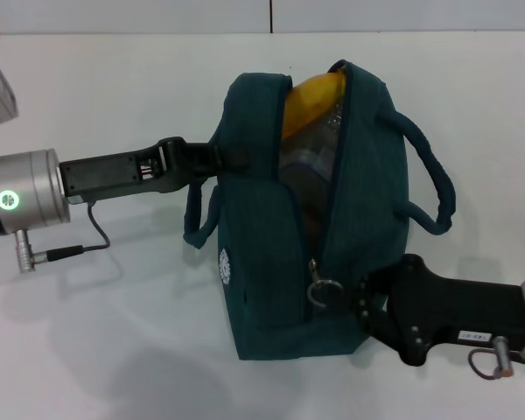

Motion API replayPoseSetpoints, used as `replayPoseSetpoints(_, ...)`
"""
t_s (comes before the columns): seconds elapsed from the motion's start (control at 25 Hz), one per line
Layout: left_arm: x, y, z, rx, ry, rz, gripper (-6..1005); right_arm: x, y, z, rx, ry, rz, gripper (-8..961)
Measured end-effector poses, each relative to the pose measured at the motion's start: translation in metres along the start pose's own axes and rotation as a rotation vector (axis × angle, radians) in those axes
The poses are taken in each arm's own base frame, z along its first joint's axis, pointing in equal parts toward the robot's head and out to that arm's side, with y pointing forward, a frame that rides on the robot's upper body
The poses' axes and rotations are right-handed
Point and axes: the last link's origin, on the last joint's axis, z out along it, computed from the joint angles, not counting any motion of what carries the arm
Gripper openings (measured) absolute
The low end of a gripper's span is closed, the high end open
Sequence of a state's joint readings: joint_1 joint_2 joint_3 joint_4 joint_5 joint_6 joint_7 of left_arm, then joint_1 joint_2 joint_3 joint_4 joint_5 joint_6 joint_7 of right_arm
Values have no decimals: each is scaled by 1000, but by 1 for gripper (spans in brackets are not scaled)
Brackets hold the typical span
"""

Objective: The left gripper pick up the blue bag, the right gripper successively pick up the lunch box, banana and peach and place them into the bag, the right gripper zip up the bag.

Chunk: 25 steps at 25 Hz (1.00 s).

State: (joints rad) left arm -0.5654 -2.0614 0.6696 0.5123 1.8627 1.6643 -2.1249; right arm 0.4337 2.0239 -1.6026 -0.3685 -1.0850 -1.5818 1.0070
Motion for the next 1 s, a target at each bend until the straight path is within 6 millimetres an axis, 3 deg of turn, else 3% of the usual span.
replayPoseSetpoints(0.4,-1,-1,-2,4,9,19,50,-14,10,-27,42,-180,-27,8)
replayPoseSetpoints(0.72,-5,-1,2,-8,8,85,51,-32,4,-21,40,-272,-60,10)
replayPoseSetpoints(1.0,-9,5,-5,-66,83,167,51,-36,1,-16,34,-275,-66,11)
